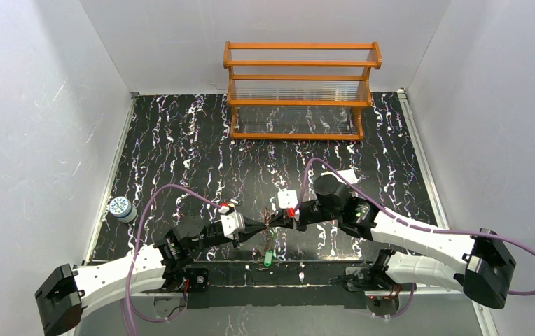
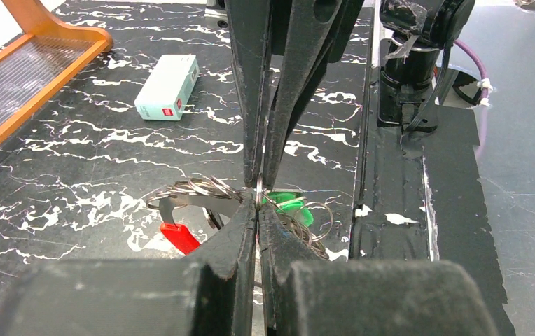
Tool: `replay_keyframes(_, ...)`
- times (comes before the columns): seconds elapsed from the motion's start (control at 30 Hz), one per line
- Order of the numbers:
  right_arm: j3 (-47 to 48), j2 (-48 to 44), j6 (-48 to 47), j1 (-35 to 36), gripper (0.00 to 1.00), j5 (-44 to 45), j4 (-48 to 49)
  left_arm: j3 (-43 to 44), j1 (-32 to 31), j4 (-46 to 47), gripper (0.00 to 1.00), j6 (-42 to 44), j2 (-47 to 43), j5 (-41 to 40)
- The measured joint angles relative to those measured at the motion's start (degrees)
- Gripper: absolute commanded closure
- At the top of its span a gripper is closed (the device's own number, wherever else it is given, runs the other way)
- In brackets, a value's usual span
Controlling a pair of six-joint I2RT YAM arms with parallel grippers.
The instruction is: Put the keys on the keyring
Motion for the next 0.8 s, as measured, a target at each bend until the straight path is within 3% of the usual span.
replay_keyframes(0.2,0.00,0.00,-0.07,-0.07,0.99,-0.02,0.09,0.00,0.00,0.00,1.00,-0.20,-0.02,0.17)
replay_keyframes(0.4,0.39,0.04,-0.44,-0.04,0.99,0.61,-1.49,0.00,0.00,-0.24,0.82,-0.28,-0.04,-0.42)
replay_keyframes(0.8,8.20,6.93,-2.86,-0.02,0.99,5.90,-16.90,6.36,0.00,-12.31,0.79,2.71,0.57,-3.72)
